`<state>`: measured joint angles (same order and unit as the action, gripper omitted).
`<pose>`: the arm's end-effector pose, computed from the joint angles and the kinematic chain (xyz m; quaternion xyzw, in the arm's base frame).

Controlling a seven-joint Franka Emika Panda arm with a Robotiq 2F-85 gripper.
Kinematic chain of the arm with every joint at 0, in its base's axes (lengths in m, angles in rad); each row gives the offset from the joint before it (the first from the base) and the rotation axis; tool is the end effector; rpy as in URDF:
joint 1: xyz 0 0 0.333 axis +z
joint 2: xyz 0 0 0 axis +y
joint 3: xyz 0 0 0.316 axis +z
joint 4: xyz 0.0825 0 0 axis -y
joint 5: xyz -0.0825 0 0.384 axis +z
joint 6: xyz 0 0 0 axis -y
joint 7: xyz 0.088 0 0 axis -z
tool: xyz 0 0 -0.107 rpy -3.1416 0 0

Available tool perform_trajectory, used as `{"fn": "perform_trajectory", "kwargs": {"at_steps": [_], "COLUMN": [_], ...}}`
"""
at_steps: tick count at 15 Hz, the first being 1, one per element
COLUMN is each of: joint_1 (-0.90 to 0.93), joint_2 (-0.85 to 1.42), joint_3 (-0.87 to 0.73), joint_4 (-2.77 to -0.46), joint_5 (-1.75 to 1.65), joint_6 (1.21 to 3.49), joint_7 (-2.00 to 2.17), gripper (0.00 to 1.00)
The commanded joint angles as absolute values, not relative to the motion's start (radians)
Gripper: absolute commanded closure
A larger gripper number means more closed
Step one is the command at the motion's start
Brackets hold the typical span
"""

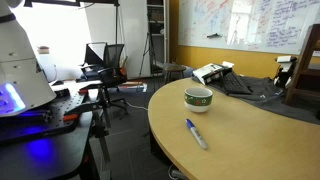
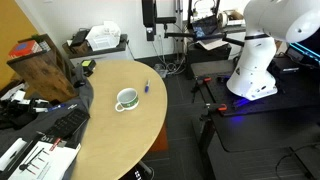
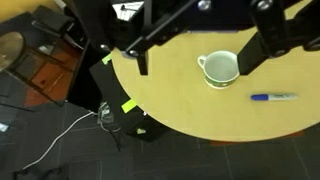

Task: Put the marker in the mug

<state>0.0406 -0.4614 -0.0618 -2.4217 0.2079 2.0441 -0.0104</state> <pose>0.4170 0.0011 0.4850 -0.9923 0.0461 -0.0420 0.1074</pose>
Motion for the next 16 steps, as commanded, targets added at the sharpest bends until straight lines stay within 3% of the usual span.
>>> {"fn": "perform_trajectory", "kwargs": {"at_steps": [1,6,7,16], "joint_1": [0.026,0.026,-0.009,-0.153], "joint_2": [-0.461,-0.461,-0.444,-0.028], "joint_3": [-0.05,-0.05,-0.011,-0.048], "joint_4": [-2.419,-2.419,-2.43,-2.382], "joint_5": [0.214,0.214,0.187,0.012], "joint_6": [2.04,2.04,2.136,2.497], "joint_7": [-0.015,-0.015,0.115,0.478], "gripper": [0.0,0.0,0.0,0.0]}}
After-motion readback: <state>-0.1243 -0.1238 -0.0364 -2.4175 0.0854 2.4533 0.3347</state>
